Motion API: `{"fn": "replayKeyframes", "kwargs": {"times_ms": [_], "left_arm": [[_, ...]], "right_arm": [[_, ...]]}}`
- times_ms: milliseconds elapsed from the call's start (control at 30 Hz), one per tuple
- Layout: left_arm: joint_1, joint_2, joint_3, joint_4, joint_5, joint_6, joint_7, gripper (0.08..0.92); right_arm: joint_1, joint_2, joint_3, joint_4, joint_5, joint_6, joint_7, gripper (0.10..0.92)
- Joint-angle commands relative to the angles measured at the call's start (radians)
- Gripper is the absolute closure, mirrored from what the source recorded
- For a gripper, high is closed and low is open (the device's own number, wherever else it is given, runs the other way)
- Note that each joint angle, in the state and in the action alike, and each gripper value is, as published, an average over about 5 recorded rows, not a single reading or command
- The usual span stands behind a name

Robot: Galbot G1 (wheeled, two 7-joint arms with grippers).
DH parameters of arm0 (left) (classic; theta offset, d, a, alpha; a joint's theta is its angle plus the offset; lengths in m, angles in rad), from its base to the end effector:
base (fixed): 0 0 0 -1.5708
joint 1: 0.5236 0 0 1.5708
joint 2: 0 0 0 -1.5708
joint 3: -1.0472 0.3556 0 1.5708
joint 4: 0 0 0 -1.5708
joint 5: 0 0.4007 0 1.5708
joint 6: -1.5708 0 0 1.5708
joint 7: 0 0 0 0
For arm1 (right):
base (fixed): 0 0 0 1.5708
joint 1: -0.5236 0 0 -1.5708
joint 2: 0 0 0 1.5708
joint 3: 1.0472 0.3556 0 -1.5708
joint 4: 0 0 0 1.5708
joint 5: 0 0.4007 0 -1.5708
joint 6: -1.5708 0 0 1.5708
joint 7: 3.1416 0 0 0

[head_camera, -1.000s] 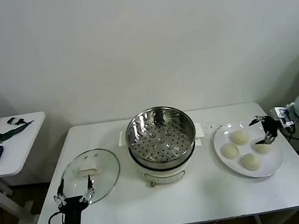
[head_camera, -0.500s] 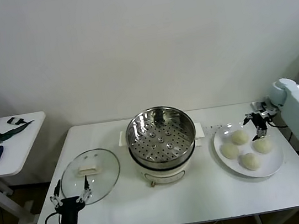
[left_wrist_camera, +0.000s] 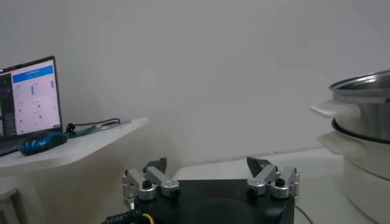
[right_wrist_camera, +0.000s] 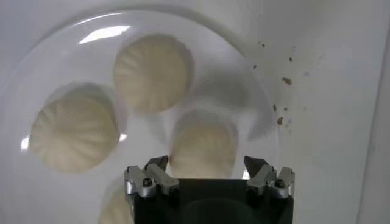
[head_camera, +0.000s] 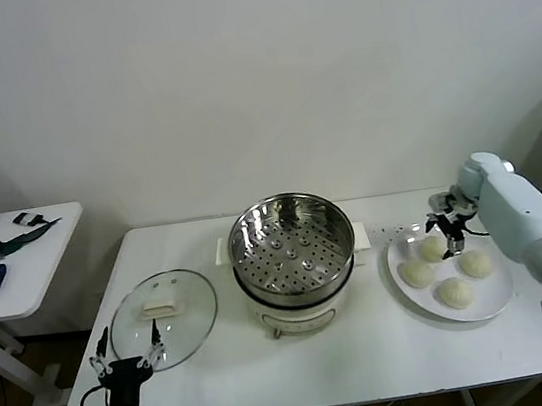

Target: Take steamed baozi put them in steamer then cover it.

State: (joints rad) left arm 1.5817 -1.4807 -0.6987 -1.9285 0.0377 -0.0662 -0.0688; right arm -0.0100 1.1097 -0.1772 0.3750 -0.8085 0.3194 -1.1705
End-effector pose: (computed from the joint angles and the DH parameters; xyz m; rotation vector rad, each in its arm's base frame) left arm 0.2118 0.0845 -0.3677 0.2703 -3.0164 -0.3061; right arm 0.6550 -0.2394 -0.2567 1.2281 -1.2621 1.4058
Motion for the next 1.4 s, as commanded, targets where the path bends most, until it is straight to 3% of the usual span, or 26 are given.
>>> {"fn": "replayKeyframes", "kwargs": {"times_ms": [33, 367, 600, 767, 1067, 1400], "left_arm": [[0.000, 0.001, -0.003, -0.001, 0.000, 0.001, 0.000, 0.177], [0.004, -0.001, -0.005, -0.001, 0.000, -0.001, 0.000, 0.177], [0.007, -0.002, -0.006, -0.005, 0.000, -0.001, -0.001, 0.177], [0.015, -0.001, -0.012, -0.013, -0.002, -0.002, 0.000, 0.177], [0.032, 0.004, -0.022, -0.028, -0.010, -0.002, 0.000, 0.177], [0.040, 0.000, -0.011, -0.030, -0.007, 0.001, 0.001, 0.177]], "right_arm": [[0.004, 0.032, 0.025, -0.036, -0.081, 0.007, 0.026, 0.203], [0.005, 0.036, 0.036, -0.038, -0.080, 0.005, 0.010, 0.299], [0.023, 0.024, 0.032, -0.013, -0.062, 0.030, -0.006, 0.320], [0.076, -0.009, -0.068, 0.055, 0.088, 0.066, -0.065, 0.321], [0.374, -0.046, -0.481, 0.203, 0.505, 0.105, -0.157, 0.321], [0.581, 0.095, -0.743, 0.399, 0.566, 0.248, -0.178, 0.319]]}}
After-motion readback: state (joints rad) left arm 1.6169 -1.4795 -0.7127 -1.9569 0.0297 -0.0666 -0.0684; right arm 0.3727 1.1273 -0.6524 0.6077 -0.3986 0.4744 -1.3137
